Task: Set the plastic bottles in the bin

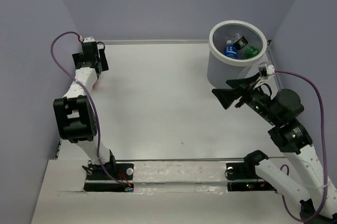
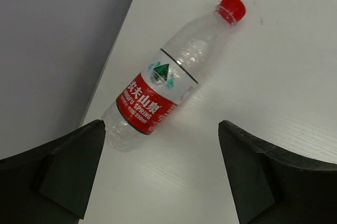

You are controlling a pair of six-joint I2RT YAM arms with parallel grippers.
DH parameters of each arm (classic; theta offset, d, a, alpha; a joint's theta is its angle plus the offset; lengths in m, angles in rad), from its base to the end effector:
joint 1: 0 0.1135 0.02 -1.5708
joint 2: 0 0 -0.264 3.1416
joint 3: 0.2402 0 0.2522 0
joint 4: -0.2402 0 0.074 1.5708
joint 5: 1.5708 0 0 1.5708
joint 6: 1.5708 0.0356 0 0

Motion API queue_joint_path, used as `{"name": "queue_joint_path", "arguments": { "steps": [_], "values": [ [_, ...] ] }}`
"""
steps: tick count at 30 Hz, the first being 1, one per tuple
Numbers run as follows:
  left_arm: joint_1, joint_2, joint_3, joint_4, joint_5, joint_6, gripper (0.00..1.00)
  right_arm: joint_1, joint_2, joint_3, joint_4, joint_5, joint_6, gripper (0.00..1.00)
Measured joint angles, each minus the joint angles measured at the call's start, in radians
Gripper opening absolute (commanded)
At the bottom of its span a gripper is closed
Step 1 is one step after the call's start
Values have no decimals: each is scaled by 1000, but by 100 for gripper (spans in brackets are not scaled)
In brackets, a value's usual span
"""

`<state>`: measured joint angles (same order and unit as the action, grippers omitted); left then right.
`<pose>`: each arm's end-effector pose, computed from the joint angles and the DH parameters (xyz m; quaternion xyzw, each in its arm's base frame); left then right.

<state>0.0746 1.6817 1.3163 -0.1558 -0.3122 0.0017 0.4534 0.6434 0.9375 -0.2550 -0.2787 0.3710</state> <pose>0.3911 0.0402 0.2907 -0.1090 0.8515 0.1533 0.4895 0.1162 0.0675 0.4045 -0.1283 0.6817 0.3742 0.6155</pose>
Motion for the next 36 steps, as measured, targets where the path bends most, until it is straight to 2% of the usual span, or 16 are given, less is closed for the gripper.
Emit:
{"name": "queue_joint_path", "arguments": {
  "steps": [5,10,18,24,26,27,31,35,36],
  "values": [
    [29,47,32,-15,0,66,99,0,-36,3,30,-29,0,100],
    [30,174,166,-43,51,122,99,0,-21,4,42,-51,7,100],
    [95,351,271,-145,138,127,99,0,-5,4,51,-72,11,100],
    [131,395,306,-179,202,127,99,0,12,4,58,-80,14,100],
    [129,421,323,-179,220,125,94,0,19,4,63,-82,17,100],
    [127,444,335,-183,232,122,84,0,21,4,64,-84,18,100],
    [123,515,383,-208,265,102,65,0,40,5,74,-91,21,100],
    [123,516,390,-208,293,93,54,0,89,26,84,-101,23,100],
    [123,514,390,-205,308,89,47,0,108,35,86,-104,23,100]
  ]
}}
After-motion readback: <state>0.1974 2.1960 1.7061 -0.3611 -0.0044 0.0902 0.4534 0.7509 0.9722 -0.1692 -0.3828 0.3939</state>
